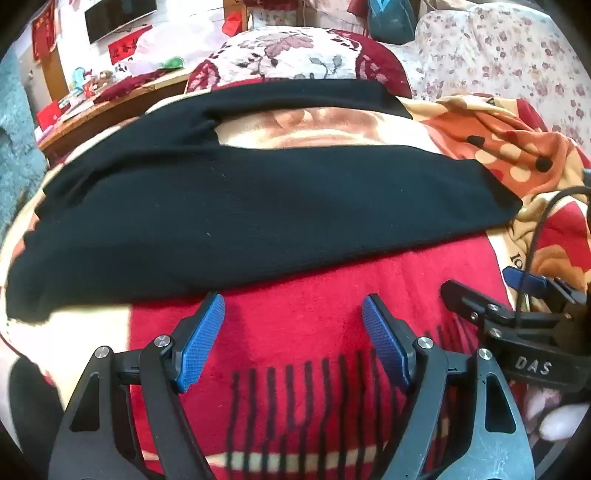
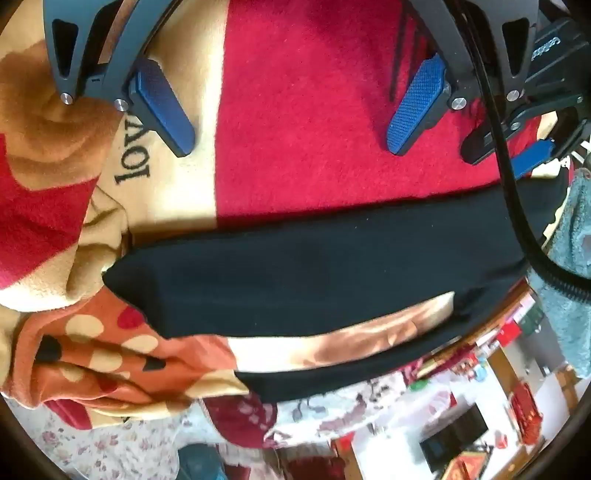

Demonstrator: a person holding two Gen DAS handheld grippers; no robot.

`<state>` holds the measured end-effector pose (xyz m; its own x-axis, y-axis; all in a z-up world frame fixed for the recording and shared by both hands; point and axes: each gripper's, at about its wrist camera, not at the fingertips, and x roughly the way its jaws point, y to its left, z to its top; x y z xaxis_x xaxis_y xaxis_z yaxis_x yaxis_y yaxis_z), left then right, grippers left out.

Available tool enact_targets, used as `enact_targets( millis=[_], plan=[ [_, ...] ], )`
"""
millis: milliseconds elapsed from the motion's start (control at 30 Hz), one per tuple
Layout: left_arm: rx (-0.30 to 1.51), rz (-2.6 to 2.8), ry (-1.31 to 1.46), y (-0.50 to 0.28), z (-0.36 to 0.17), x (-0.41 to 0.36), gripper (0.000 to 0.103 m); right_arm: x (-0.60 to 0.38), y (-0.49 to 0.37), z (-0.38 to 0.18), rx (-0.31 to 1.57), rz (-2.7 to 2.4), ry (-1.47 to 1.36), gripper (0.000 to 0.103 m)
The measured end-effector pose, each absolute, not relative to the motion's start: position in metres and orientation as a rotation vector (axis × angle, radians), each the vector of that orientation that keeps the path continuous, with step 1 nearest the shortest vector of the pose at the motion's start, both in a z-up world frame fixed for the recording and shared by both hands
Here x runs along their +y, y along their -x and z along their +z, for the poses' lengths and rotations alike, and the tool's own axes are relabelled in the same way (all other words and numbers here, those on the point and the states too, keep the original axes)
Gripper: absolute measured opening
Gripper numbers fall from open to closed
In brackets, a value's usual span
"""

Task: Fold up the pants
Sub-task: 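Move both grippers toward the edge of the black pants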

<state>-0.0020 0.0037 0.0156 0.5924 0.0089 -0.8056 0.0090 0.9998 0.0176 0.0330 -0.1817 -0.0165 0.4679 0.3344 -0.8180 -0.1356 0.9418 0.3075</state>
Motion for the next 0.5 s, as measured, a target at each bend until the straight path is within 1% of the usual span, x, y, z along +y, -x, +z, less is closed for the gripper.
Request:
enact_targets(
  millis=[33, 100, 167, 200, 267, 333, 400, 467, 500],
  plan=[
    [0.916, 0.005, -0.025, 0.005, 0.022, 0.006, 0.078, -0.181, -0.035, -0.014, 1.070, 0.285, -0.209, 0.103],
    [0.869, 0.012, -0.007, 0.010, 0.037, 0.013, 0.078, -0.179, -0.039, -0.007, 1.095, 0.277, -0.231, 0.097],
    [0.837, 0.023, 0.019, 0.013, 0.051, 0.022, 0.078, -0.176, -0.041, 0.004, 1.079, 0.304, -0.240, 0.091],
    [0.823, 0.031, 0.031, 0.014, 0.057, 0.027, 0.078, -0.164, -0.042, 0.005, 1.030, 0.324, -0.234, 0.090],
    [0.816, 0.052, 0.036, 0.004, 0.066, 0.032, 0.078, -0.165, -0.034, 0.025, 1.052, 0.373, -0.213, 0.090],
    [0.808, 0.073, 0.044, 0.002, 0.074, 0.039, 0.078, -0.161, -0.026, 0.047, 0.979, 0.414, -0.183, 0.090],
    [0.793, 0.089, 0.050, 0.000, 0.081, 0.047, 0.078, -0.154, -0.032, 0.057, 0.906, 0.419, -0.147, 0.090],
    [0.787, 0.104, 0.048, 0.000, 0.085, 0.053, 0.078, -0.149, -0.038, 0.069, 0.892, 0.430, -0.146, 0.090],
    [0.827, 0.114, 0.041, 0.001, 0.084, 0.056, 0.078, -0.147, -0.038, 0.072, 0.893, 0.430, -0.138, 0.090]
  ],
)
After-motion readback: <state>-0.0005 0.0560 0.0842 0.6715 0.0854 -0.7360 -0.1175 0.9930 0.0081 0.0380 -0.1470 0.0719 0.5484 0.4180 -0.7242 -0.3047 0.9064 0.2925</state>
